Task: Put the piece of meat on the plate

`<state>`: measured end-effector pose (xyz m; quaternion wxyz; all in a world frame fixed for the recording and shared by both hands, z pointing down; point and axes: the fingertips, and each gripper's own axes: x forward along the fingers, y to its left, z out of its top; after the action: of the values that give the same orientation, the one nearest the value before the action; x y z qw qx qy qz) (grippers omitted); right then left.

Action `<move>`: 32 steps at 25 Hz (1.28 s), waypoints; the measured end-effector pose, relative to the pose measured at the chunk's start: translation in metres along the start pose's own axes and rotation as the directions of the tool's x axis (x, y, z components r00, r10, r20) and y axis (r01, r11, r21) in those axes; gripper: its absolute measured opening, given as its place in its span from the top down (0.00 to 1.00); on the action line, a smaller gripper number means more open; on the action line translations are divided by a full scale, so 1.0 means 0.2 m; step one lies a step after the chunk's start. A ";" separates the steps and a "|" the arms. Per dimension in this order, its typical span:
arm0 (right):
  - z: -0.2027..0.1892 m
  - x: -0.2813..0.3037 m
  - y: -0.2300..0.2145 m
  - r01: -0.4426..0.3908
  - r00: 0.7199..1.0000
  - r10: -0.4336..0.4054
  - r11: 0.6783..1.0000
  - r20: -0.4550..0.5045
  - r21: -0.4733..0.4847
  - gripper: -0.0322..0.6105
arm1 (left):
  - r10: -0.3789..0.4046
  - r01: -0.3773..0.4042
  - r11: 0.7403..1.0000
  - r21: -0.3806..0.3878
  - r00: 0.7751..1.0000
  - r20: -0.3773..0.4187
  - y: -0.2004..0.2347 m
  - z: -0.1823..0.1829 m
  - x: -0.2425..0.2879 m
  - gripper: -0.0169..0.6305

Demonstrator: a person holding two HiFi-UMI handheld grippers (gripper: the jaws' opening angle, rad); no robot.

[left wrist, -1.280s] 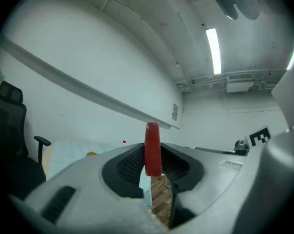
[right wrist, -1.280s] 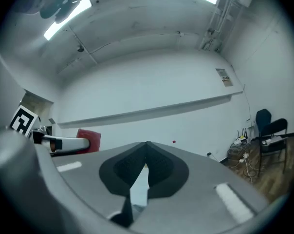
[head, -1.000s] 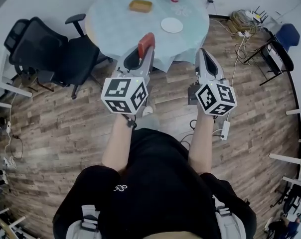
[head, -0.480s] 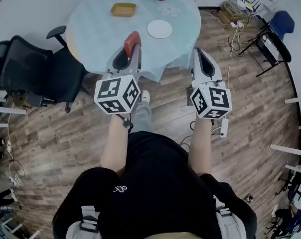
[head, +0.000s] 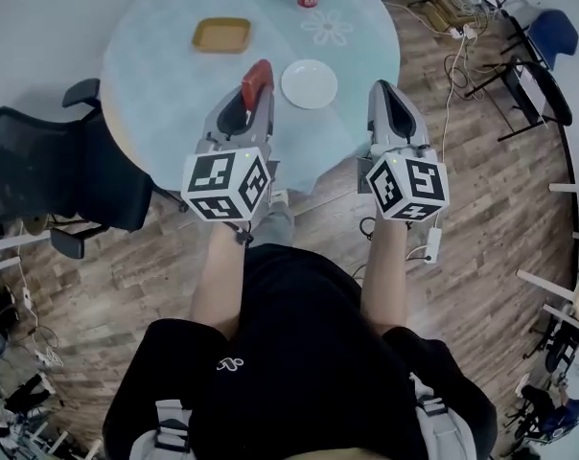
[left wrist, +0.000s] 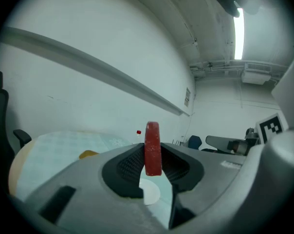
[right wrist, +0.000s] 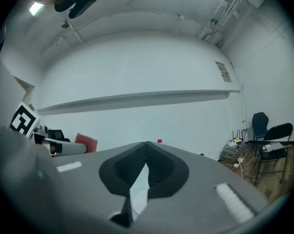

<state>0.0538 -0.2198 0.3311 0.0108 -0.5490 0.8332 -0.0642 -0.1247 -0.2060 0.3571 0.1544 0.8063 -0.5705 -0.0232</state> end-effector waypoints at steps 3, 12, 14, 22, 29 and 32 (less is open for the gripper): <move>0.02 0.27 0.01 0.000 1.000 0.000 1.000 -0.008 -0.008 0.94 | -0.012 0.012 1.000 -0.008 1.000 -0.026 0.15 0.02 0.19 0.84; -0.19 0.48 -0.25 0.088 0.987 -0.081 0.995 -0.137 0.041 0.94 | -0.098 0.088 0.994 -0.063 0.981 -0.167 0.19 -0.18 0.56 0.84; -0.20 0.50 -0.31 0.100 0.985 -0.090 0.993 -0.148 0.065 0.94 | -0.122 0.101 0.991 -0.088 0.952 -0.281 0.17 -0.35 0.61 0.84; -0.33 0.54 -0.41 0.080 0.973 -0.061 0.994 -0.223 0.076 0.94 | -0.234 0.064 0.953 -0.296 0.776 -0.586 0.18 -0.96 0.79 0.84; -0.42 0.46 -0.61 0.166 0.956 -0.132 0.979 -0.260 0.114 0.94 | -0.330 -0.019 0.877 -0.480 0.701 -0.632 0.21 -1.16 1.01 0.84; -0.46 0.44 -0.68 0.188 0.952 -0.148 0.973 -0.268 0.130 0.94 | -0.348 -0.060 0.853 -0.519 0.675 -0.650 0.21 -1.27 1.06 0.84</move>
<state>0.1349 -0.3441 0.4423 -0.0601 -0.6027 0.7703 -0.1997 -0.0341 -0.3588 0.6395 0.5673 0.7240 -0.3676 0.1377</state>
